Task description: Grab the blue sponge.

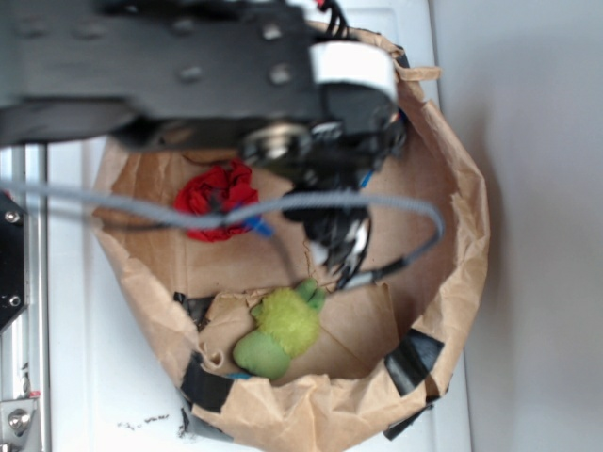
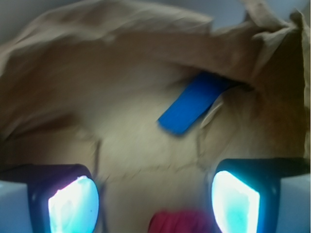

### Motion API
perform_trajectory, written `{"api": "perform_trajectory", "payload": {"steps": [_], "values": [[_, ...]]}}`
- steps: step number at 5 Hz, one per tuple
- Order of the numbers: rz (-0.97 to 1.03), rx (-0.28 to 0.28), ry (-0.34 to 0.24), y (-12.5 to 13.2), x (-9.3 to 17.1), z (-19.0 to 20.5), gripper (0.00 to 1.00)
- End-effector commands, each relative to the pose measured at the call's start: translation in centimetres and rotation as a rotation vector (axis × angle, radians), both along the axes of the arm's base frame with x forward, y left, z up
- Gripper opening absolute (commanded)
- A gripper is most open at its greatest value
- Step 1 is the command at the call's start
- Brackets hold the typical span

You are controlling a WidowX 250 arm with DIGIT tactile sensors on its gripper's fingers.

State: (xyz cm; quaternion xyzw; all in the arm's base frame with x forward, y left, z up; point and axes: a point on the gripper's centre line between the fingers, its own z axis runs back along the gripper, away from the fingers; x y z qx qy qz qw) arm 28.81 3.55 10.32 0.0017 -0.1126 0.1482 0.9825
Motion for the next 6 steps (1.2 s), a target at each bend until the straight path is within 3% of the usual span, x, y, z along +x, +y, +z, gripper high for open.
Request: {"api": "perform_trajectory", "payload": {"steps": [1, 3, 4, 6], "values": [[0.168, 0.016, -0.047, 2.2, 2.6, -2.0, 1.00], [0.346, 0.019, -0.009, 3.0, 3.9, -2.8, 1.00], [0.394, 0.047, -0.050, 2.9, 4.3, -3.7, 1.00], [0.544, 0.098, -0.062, 2.4, 4.6, -5.7, 1.00]]}}
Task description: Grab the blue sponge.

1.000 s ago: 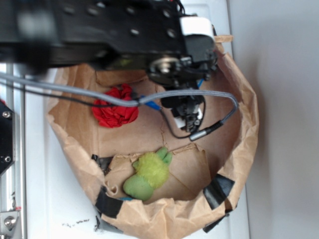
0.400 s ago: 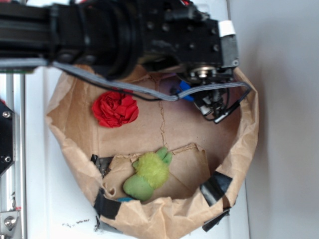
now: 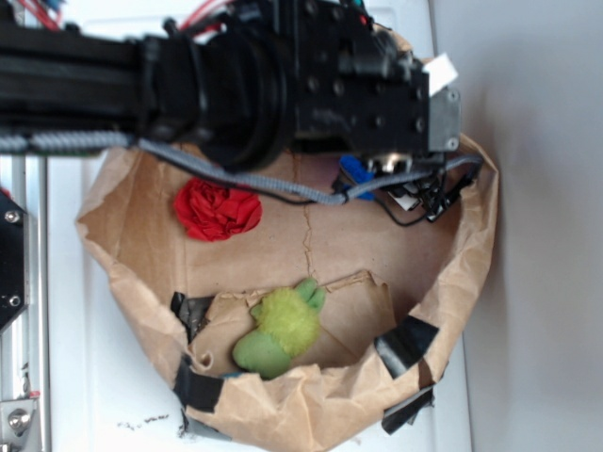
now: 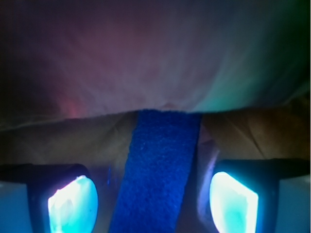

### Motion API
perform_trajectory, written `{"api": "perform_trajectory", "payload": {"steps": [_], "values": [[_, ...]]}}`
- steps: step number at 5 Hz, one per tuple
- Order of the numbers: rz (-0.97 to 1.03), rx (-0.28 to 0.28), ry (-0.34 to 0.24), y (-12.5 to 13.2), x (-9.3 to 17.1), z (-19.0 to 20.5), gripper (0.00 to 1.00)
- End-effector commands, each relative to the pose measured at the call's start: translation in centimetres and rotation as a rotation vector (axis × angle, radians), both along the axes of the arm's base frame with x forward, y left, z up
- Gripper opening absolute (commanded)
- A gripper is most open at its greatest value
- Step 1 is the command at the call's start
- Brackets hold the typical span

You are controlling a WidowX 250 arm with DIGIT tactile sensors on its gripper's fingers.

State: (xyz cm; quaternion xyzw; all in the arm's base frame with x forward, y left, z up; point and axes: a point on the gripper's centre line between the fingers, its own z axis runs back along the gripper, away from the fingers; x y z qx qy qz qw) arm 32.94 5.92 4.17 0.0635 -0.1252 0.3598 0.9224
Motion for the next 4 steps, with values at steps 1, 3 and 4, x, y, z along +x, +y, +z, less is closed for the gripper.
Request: {"api": "perform_trajectory", "payload": {"steps": [1, 3, 4], "values": [[0.095, 0.070, -0.054, -0.6, 1.3, -0.7, 1.00], [0.102, 0.097, -0.096, -0.7, 2.1, -1.0, 0.00], [0.045, 0.085, -0.119, -0.8, 1.6, 0.3, 0.00]]}}
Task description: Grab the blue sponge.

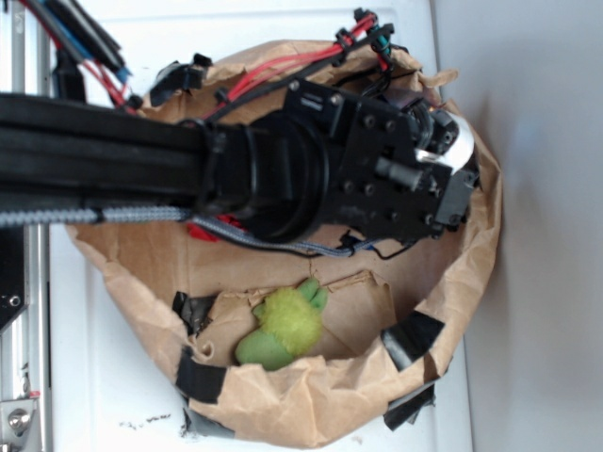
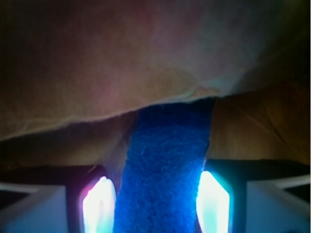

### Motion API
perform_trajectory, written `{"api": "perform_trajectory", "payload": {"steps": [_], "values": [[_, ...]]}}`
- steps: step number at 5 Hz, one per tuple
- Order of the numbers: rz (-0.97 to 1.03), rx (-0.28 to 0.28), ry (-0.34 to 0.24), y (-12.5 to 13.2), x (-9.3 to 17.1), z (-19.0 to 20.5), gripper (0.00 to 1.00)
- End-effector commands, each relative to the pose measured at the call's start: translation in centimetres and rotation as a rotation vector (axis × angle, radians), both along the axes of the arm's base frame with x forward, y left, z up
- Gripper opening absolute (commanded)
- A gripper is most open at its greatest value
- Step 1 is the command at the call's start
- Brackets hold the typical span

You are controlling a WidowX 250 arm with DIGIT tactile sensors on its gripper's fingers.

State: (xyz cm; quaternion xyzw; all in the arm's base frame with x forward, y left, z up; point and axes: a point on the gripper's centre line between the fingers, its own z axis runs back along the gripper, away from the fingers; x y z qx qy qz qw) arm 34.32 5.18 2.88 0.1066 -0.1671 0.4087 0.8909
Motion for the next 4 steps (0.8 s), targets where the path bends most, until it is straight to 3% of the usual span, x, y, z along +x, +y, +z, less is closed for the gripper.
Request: {"api": "perform_trajectory", "payload": {"steps": [1, 2, 4], "values": [[-0.124, -0.067, -0.043, 0.2, -0.9, 3.6, 0.00], [-0.273, -0.120, 0.012, 0.4, -3.0, 7.9, 0.00], [-0.484, -0.069, 0.168, -0.2, -6.4, 13.5, 0.00]]}}
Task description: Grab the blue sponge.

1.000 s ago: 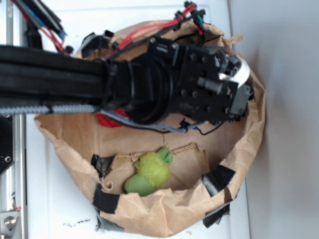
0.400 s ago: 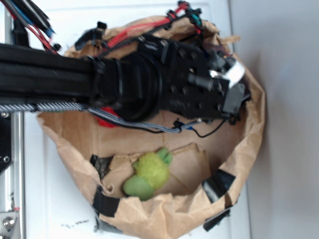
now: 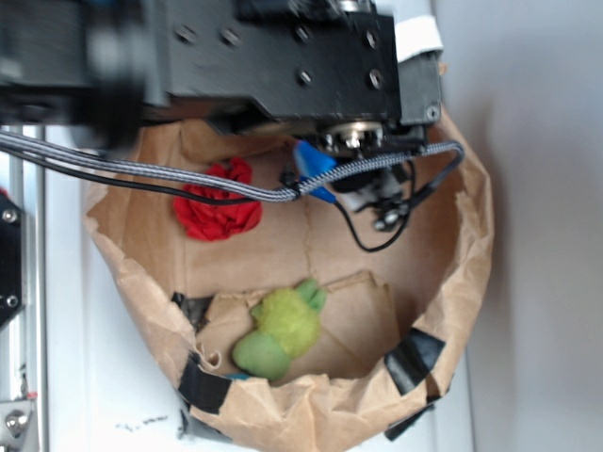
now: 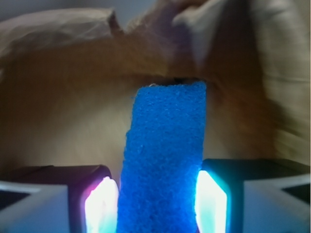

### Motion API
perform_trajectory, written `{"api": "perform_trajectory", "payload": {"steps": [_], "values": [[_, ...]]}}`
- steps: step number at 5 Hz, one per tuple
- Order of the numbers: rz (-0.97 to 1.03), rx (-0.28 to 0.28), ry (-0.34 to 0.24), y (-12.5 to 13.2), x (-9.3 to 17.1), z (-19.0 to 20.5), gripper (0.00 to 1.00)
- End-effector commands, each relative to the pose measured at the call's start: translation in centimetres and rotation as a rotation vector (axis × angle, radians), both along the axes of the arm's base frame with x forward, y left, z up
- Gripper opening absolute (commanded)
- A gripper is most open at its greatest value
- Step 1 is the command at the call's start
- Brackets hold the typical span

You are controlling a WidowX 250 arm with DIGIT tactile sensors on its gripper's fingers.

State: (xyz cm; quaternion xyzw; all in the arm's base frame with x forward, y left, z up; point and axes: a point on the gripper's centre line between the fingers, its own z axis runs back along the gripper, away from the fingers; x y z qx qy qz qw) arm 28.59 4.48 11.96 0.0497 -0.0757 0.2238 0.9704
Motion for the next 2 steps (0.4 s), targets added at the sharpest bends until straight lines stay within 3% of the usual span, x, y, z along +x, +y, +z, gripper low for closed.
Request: {"api": "perform_trajectory", "payload": {"steps": [1, 2], "values": [[-0.165, 0.054, -0.033, 0.0, -1.8, 5.1, 0.00], [-0.249, 0.029, -0.082, -0.3, -3.5, 5.4, 0.00]]}}
